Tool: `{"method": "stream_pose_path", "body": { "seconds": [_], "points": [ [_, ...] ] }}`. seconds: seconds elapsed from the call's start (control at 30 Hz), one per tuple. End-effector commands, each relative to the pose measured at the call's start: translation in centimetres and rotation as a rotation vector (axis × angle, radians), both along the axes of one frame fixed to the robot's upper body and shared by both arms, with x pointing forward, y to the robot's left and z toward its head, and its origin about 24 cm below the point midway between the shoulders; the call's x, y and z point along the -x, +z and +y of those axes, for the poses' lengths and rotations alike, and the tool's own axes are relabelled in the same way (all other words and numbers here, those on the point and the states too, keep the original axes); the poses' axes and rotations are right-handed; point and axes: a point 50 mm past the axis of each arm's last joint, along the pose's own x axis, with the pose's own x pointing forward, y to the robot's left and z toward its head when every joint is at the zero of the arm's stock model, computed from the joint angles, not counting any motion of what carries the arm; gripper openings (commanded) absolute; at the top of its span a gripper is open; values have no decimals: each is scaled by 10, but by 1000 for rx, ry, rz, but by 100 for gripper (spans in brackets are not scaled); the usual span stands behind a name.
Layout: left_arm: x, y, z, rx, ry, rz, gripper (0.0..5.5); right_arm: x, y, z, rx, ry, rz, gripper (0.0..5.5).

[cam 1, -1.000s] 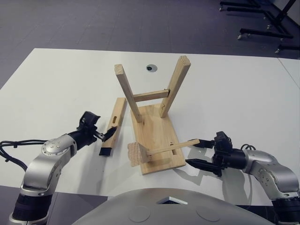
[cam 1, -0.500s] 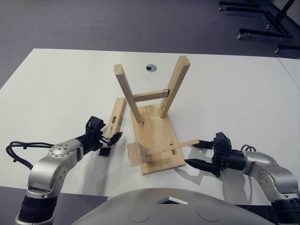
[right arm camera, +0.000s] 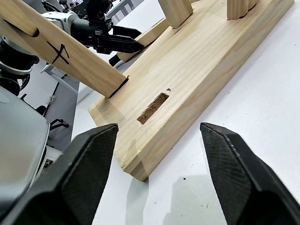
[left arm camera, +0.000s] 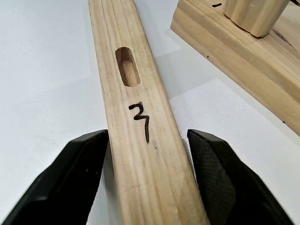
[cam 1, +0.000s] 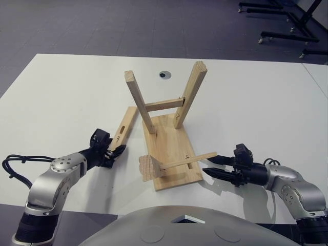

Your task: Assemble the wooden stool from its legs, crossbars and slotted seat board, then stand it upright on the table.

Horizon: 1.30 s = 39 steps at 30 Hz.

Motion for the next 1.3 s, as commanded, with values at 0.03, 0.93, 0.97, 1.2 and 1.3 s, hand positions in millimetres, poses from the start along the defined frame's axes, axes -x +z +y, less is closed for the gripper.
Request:
{"method": "stream_pose_path", "body": {
  "seconds": [0.03, 0.93, 0.97, 1.2, 1.3],
  "points": [
    [12, -21, 5, -20, 8, 125, 231, -8, 3, -3, -10, -40, -21, 327],
    [-56, 26, 27, -37, 251, -485, 205, -48, 16, -19, 3, -222, -157, 502],
    [-60, 33, 26, -24, 253, -535, 205, -49, 16, -20, 2, -226, -159, 502],
    [-81, 103, 15, 77, 157, -882, 205, -64, 47, -32, -56, -297, -267, 502],
    [-84, 148, -2, 186, -5, -1016, 205, -68, 86, -37, -185, -291, -346, 502]
  ]
}}
